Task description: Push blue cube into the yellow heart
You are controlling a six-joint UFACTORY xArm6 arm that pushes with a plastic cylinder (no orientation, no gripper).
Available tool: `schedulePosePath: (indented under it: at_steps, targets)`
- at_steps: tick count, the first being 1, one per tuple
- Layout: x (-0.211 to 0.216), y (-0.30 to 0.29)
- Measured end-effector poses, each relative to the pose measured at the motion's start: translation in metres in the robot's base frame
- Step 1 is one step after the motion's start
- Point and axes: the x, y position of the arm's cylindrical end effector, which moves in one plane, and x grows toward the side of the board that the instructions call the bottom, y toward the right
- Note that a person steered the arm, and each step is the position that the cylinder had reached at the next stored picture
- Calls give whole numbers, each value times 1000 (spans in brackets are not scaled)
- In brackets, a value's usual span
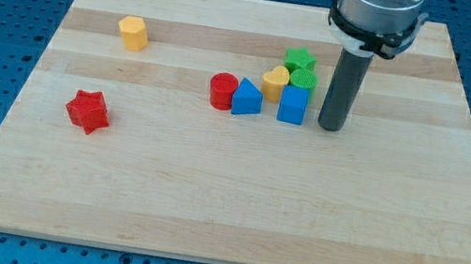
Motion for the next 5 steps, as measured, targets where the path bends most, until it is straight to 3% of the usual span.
schedulePosePath:
  at_steps: [4, 5]
  targets:
    - [0, -45]
    - [17, -45]
